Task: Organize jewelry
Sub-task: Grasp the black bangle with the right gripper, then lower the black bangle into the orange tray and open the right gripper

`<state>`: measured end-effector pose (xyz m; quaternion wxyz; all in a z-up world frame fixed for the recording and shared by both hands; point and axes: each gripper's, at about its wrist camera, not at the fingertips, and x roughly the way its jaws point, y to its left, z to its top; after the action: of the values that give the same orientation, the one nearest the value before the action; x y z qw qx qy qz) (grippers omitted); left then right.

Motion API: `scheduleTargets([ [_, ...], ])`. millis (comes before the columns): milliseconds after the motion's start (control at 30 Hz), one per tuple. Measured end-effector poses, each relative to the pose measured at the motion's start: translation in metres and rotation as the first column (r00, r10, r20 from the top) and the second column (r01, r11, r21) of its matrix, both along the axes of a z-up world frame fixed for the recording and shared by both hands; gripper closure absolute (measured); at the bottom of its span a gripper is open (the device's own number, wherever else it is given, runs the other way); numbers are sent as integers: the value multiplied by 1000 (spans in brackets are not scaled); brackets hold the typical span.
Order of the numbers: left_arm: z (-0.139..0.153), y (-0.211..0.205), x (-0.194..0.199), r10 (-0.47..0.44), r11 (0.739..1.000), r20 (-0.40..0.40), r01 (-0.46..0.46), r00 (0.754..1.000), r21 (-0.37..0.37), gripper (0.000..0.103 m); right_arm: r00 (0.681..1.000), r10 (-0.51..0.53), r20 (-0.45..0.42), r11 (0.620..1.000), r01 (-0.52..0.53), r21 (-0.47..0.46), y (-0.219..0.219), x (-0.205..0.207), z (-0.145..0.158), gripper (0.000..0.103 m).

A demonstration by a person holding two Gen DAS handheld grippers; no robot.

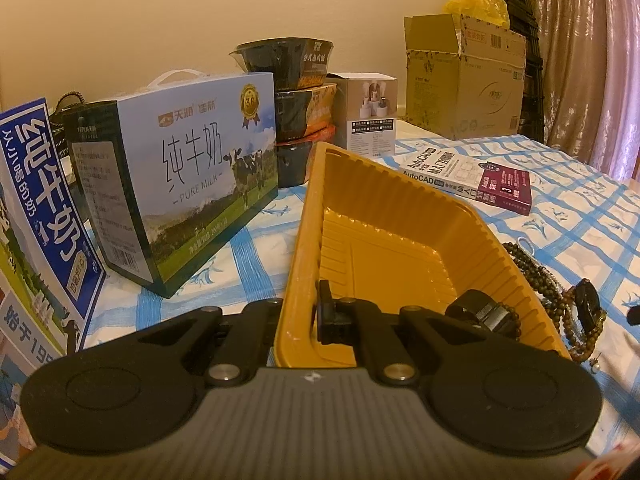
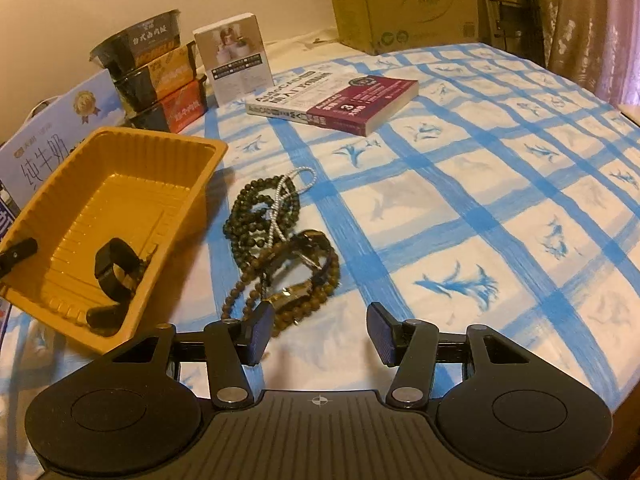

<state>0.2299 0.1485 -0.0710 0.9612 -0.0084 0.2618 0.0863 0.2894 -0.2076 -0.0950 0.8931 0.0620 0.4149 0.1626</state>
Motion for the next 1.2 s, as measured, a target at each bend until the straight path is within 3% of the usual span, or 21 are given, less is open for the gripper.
scheduleTargets([
  [67,0,0,1,-2,1000,0,2,1000,3,98,1000,5,-5,1000,-5,8,7,6,-2,59],
  [233,0,1,2,-3,1000,0,3,1000,5,98,1000,28,-6,999,-28,16,25,16,-7,58],
  [533,1,3,5,-9,1000,1,9,1000,8,98,998,-26,-49,1000,26,-1,42,36,-26,58],
  [700,1,3,5,-10,1000,1,10,1000,10,98,999,-49,-16,999,48,-13,44,41,-32,59],
  [767,1,3,6,-11,1000,1,11,1000,9,98,998,-54,-16,999,54,-7,42,42,-32,70],
  [833,0,3,6,-11,1000,2,11,1000,11,98,998,-54,-18,998,54,6,39,43,-32,74],
  [1200,0,3,7,-11,1000,3,11,1000,8,98,999,-24,43,998,21,66,35,32,-1,76],
])
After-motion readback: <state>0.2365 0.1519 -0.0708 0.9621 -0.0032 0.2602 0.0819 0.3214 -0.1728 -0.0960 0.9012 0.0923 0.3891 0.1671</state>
